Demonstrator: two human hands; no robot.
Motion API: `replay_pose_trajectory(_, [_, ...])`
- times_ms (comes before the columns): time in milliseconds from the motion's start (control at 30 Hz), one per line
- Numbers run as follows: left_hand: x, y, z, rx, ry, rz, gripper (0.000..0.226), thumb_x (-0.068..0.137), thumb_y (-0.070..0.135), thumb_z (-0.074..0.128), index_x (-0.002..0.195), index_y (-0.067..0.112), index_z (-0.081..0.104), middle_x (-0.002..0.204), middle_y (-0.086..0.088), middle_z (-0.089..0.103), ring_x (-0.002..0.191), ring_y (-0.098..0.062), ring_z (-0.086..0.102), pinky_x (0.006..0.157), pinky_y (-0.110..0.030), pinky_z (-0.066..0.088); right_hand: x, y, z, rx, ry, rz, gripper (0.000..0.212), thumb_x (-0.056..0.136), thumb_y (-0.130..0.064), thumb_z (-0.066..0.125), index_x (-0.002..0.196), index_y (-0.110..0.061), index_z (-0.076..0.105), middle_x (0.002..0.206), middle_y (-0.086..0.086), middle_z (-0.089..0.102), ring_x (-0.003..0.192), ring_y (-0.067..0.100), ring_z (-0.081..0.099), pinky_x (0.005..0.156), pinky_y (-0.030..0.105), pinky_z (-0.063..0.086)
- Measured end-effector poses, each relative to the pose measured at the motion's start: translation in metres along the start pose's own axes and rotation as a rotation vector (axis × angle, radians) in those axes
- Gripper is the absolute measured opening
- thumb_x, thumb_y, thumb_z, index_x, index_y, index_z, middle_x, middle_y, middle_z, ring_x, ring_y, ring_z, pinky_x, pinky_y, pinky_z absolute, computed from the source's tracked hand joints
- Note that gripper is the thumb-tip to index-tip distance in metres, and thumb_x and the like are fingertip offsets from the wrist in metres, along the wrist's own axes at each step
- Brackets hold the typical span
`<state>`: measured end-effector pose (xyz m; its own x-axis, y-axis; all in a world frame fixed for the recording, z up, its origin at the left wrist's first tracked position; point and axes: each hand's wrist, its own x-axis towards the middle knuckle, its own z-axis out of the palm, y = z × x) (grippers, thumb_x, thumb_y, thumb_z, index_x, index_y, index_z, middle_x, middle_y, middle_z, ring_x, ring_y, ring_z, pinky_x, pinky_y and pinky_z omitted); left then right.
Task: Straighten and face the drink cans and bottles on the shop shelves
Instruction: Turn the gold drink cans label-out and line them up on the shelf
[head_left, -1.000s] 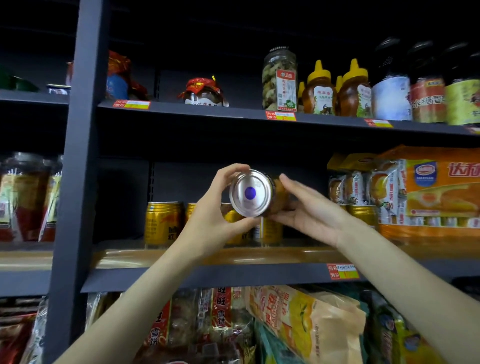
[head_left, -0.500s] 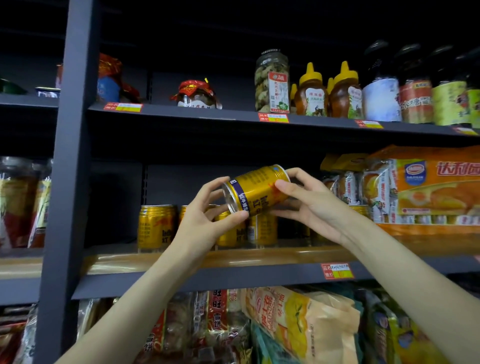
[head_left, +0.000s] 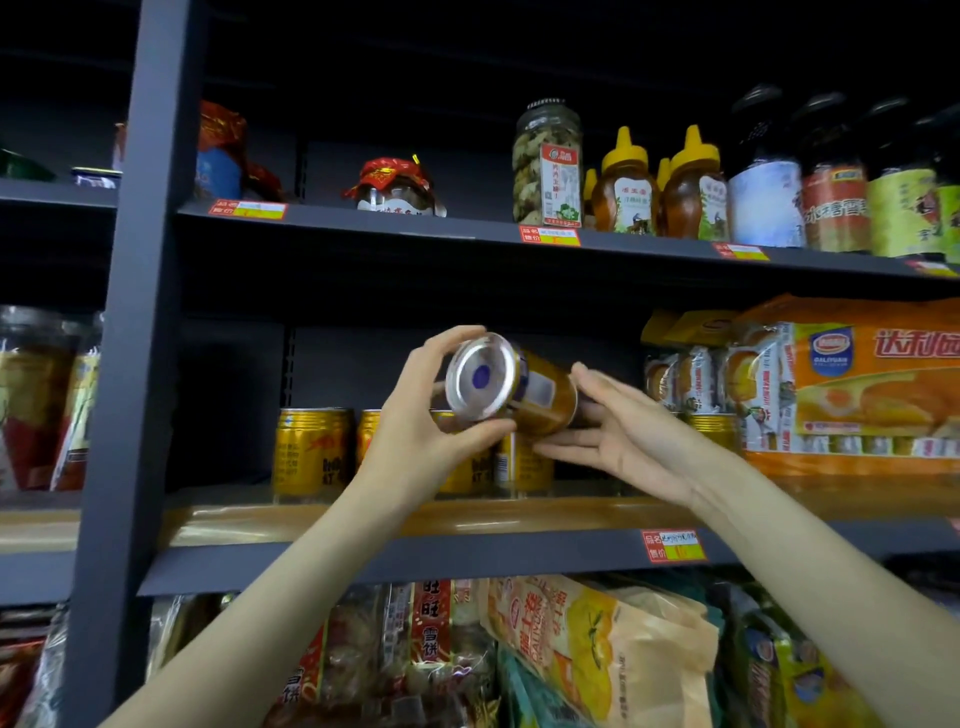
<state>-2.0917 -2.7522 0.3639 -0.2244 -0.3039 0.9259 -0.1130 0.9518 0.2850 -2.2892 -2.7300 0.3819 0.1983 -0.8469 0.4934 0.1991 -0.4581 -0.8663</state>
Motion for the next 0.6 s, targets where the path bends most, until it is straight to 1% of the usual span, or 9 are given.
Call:
replay_pose_trajectory(100, [0.002,0.005,0.004,-0.022,-0.068,0.082,0.089,0.07,0.013,0.08,0.134,0.042,0.025,0.125,0.025,0.045,0.115,-0.001,0.051,0.088,-0.017,0.049,0.001,0.005,0.003,0.086,0.035,0.049,0.034,0.086,-0.033,0.054,0.112,-0.012,0.062,0.101,0.015,0.072,0.099,0.031,0.068,0.081,0.041,0.058])
replay_pose_trajectory(200, [0.005,0.006,0.005,-0.027,-0.084,0.103,0.092,0.07,0.01,0.079,0.135,0.042,0.022,0.13,0.024,0.044,0.119,-0.003,0.049,0.094,-0.023,0.049,0.0,0.004,0.003,0.14,0.023,0.048,0.031,0.081,-0.032,0.056,0.104,-0.014,0.065,0.091,0.012,0.074,0.093,0.029,0.07,0.079,0.04,0.058])
replay_pose_trajectory(300, [0.007,0.002,0.003,0.009,-0.093,0.093,0.089,0.071,0.01,0.078,0.135,0.04,0.024,0.132,0.023,0.043,0.121,-0.001,0.047,0.097,-0.024,0.047,0.001,0.0,-0.001,0.147,0.052,0.025,0.036,0.078,-0.028,0.06,0.106,-0.006,0.063,0.104,0.02,0.07,0.1,0.033,0.067,0.08,0.043,0.058])
replay_pose_trajectory(333, [0.007,-0.002,0.004,0.032,-0.124,0.067,0.086,0.072,0.012,0.078,0.135,0.039,0.027,0.13,0.024,0.044,0.12,0.0,0.047,0.099,-0.025,0.046,0.002,-0.001,-0.003,0.127,0.072,-0.01,0.036,0.077,-0.025,0.062,0.106,-0.004,0.061,0.108,0.02,0.068,0.101,0.033,0.066,0.079,0.042,0.058])
replay_pose_trajectory(400, [0.004,-0.01,0.007,-0.007,-0.217,-0.063,0.081,0.071,0.021,0.078,0.136,0.038,0.031,0.128,0.018,0.048,0.118,-0.004,0.051,0.099,-0.029,0.047,0.004,-0.005,-0.005,0.062,0.105,-0.122,0.028,0.074,-0.019,0.064,0.098,-0.008,0.057,0.104,0.015,0.064,0.096,0.025,0.066,0.075,0.037,0.059])
replay_pose_trajectory(433, [0.003,-0.011,0.009,-0.12,-0.252,-0.171,0.079,0.07,0.026,0.078,0.135,0.038,0.034,0.127,0.01,0.052,0.115,-0.008,0.055,0.097,-0.031,0.049,0.004,-0.007,-0.005,0.005,0.111,-0.188,0.027,0.072,-0.016,0.065,0.096,-0.009,0.055,0.101,0.011,0.063,0.094,0.021,0.066,0.075,0.034,0.059])
replay_pose_trajectory(500, [0.002,-0.011,0.011,-0.421,-0.258,-0.392,0.072,0.065,0.031,0.075,0.131,0.033,0.044,0.123,-0.005,0.057,0.106,-0.016,0.063,0.09,-0.033,0.053,0.003,-0.009,-0.003,-0.132,0.093,-0.294,0.028,0.069,-0.011,0.067,0.094,-0.01,0.053,0.099,0.006,0.062,0.092,0.015,0.065,0.077,0.03,0.057])
replay_pose_trajectory(533, [0.002,-0.013,0.012,-0.505,-0.241,-0.43,0.069,0.064,0.03,0.075,0.128,0.032,0.048,0.121,-0.007,0.058,0.104,-0.017,0.064,0.087,-0.033,0.055,0.002,-0.009,-0.002,-0.181,0.072,-0.33,0.03,0.068,-0.009,0.067,0.094,-0.011,0.053,0.1,0.003,0.062,0.092,0.013,0.065,0.077,0.028,0.056])
replay_pose_trajectory(600, [0.002,-0.017,0.013,-0.472,-0.21,-0.364,0.066,0.065,0.027,0.078,0.124,0.037,0.05,0.121,-0.003,0.058,0.102,-0.016,0.065,0.083,-0.03,0.055,0.001,-0.01,0.0,-0.236,0.02,-0.368,0.034,0.067,-0.006,0.068,0.097,-0.013,0.054,0.11,0.0,0.062,0.096,0.009,0.065,0.077,0.026,0.055])
